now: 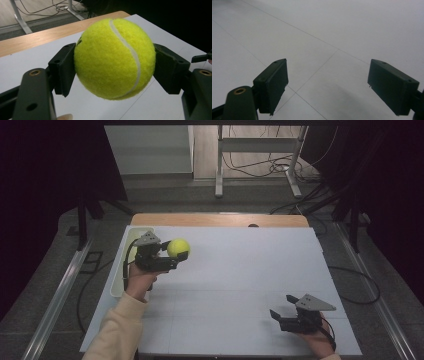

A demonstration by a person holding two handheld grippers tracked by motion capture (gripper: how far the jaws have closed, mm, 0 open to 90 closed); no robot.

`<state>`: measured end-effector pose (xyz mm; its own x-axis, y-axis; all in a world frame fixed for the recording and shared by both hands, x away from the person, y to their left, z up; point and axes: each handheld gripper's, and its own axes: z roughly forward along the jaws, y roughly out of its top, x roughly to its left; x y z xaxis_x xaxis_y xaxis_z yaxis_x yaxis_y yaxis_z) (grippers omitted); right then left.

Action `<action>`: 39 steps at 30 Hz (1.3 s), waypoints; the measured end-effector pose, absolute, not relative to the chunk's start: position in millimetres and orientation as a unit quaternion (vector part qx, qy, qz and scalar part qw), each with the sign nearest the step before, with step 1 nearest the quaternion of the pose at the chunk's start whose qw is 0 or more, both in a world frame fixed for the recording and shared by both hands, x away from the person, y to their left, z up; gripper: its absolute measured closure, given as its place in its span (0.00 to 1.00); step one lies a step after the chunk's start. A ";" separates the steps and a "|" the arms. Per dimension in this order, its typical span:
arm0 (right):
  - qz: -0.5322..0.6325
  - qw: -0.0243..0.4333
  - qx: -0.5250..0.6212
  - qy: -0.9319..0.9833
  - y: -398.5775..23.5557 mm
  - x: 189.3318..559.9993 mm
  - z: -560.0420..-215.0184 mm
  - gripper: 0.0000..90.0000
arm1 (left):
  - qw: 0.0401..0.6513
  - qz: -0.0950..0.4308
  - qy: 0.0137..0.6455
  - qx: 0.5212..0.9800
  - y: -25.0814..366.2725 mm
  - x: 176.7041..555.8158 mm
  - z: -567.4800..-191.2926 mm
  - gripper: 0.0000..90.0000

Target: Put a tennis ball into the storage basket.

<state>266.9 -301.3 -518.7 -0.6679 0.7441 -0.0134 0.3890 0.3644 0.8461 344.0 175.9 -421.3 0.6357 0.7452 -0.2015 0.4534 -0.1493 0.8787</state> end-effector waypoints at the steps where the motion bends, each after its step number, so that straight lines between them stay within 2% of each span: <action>1: 0.439 0.202 0.354 0.801 -301.3 266.9 -518.8 0.19 | 0.513 0.143 0.403 0.744 177.0 344.0 -421.3 0.30; 39: 0.439 0.201 0.357 0.800 -301.2 267.0 -518.6 0.19 | 0.495 0.178 0.443 0.726 229.8 331.1 -411.3 0.30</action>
<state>267.0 -301.2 -518.6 -0.6646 0.7472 -0.0069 0.3947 0.3589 0.8458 331.1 229.8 -411.3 0.5434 0.8197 -0.1812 0.4674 -0.1161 0.8764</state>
